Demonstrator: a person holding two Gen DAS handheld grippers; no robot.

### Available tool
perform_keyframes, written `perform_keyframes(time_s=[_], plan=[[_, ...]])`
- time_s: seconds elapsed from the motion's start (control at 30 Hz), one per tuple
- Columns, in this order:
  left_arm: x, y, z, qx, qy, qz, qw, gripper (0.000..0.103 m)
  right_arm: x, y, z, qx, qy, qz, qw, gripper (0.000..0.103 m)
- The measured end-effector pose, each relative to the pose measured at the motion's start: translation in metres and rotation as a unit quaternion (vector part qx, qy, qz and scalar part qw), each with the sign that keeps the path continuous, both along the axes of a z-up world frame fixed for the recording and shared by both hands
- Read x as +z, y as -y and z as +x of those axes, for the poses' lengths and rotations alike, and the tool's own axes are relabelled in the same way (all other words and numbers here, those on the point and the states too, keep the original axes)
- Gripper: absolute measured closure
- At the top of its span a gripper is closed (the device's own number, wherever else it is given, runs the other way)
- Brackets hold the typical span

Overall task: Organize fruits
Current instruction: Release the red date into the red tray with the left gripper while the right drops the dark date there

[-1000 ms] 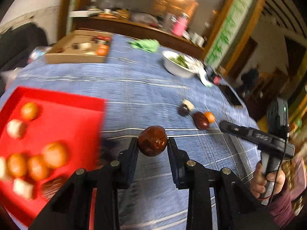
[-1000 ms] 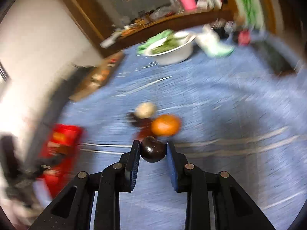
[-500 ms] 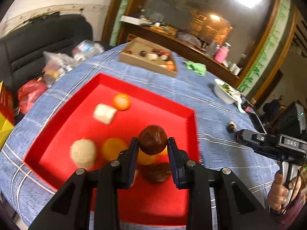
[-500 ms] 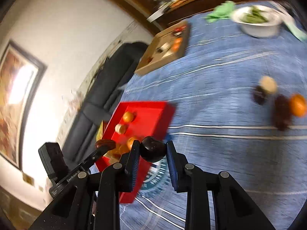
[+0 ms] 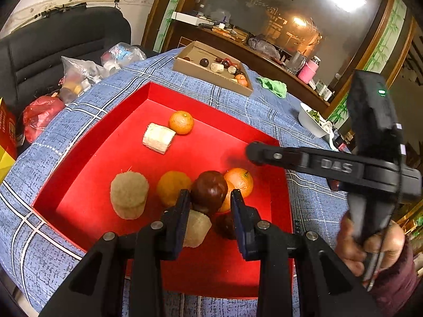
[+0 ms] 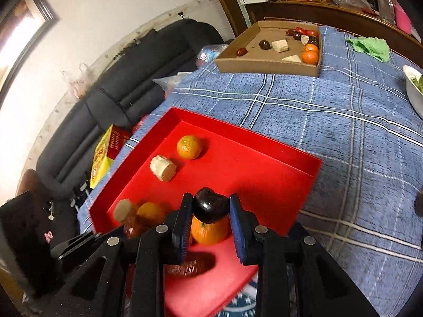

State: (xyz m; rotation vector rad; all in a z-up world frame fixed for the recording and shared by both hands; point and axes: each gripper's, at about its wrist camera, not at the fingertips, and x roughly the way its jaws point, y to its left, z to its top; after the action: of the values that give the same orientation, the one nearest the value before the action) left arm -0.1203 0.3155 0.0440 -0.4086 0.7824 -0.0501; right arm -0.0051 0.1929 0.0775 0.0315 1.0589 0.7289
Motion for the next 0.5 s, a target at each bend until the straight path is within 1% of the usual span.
perform_keyframes(time_s=[0.03, 0.07, 0.1, 0.17, 0.23, 0.3, 0.5], plan=[[0.0, -0.002, -0.001, 0.001, 0.001, -0.004, 1.0, 0.07, -0.001, -0.003, 0.004, -0.001, -0.001, -0.001, 1.0, 0.072], [0.001, -0.003, -0.001, 0.002, 0.002, -0.006, 1.0, 0.065, -0.003, -0.005, 0.005, -0.001, 0.0, -0.002, 1.0, 0.072], [0.001, -0.004, -0.001, 0.004, 0.003, -0.008, 1.0, 0.063, -0.004, -0.006, 0.005, -0.001, 0.001, -0.004, 1.0, 0.072], [0.003, -0.007, -0.003, 0.008, 0.006, -0.012, 0.9999, 0.059, -0.007, -0.011, 0.006, 0.0, 0.002, -0.009, 1.0, 0.071], [0.005, -0.008, -0.004, 0.01, 0.008, -0.015, 0.9998, 0.057, -0.008, -0.015, 0.007, -0.001, 0.004, -0.012, 1.0, 0.06], [0.006, -0.008, -0.004, 0.012, 0.009, -0.016, 0.9998, 0.055, -0.007, -0.014, 0.007, -0.005, 0.009, -0.01, 1.0, 0.053], [0.011, -0.001, -0.003, 0.006, 0.01, -0.011, 0.9999, 0.051, 0.006, 0.006, 0.001, -0.018, 0.015, 0.009, 1.0, 0.052]])
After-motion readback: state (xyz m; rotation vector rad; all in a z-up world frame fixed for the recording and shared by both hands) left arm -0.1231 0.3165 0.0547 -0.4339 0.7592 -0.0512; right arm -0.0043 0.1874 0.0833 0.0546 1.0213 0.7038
